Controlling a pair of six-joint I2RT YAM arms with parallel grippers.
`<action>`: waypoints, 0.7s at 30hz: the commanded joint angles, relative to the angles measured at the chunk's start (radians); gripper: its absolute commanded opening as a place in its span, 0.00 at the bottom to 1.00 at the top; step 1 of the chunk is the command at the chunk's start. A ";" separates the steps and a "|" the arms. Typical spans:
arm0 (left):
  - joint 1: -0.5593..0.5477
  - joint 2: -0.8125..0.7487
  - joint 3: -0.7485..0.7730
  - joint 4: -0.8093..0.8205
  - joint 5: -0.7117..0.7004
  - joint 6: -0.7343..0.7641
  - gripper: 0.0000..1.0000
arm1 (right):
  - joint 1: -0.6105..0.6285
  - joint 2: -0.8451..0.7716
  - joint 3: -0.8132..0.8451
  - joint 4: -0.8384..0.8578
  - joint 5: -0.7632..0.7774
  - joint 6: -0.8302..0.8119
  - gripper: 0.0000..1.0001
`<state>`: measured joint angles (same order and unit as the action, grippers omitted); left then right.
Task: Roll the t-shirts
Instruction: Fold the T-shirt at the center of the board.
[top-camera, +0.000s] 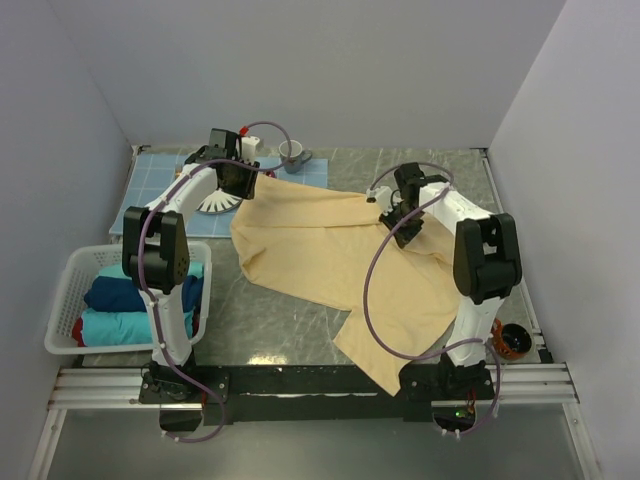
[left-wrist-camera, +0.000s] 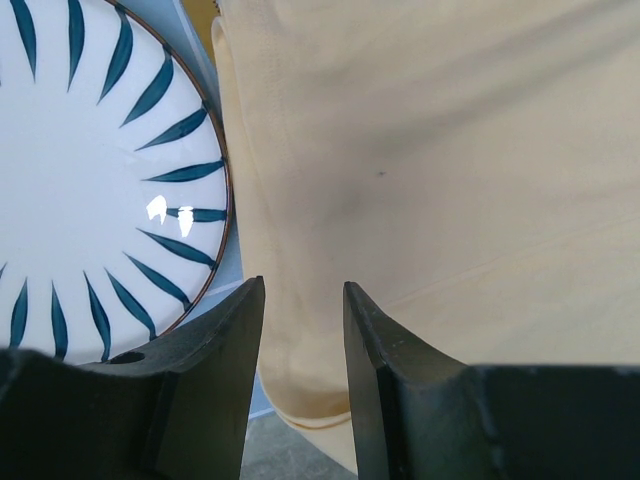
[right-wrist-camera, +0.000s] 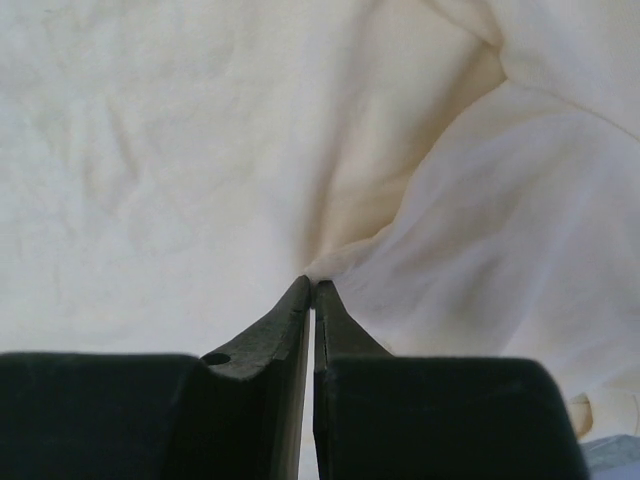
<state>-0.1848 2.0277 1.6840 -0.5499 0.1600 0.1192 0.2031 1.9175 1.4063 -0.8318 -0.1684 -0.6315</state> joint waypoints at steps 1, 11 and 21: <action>-0.001 0.002 0.049 0.011 0.010 0.010 0.43 | 0.004 -0.052 0.046 -0.039 -0.036 0.019 0.08; -0.001 -0.011 0.029 0.004 0.000 0.020 0.43 | 0.016 -0.018 0.114 -0.144 -0.192 -0.022 0.08; 0.024 -0.110 0.013 -0.189 0.179 0.149 0.46 | -0.039 -0.149 0.036 -0.133 -0.241 -0.025 0.47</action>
<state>-0.1761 2.0247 1.6985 -0.5999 0.1963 0.1749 0.2028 1.9057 1.4891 -0.9592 -0.3511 -0.6331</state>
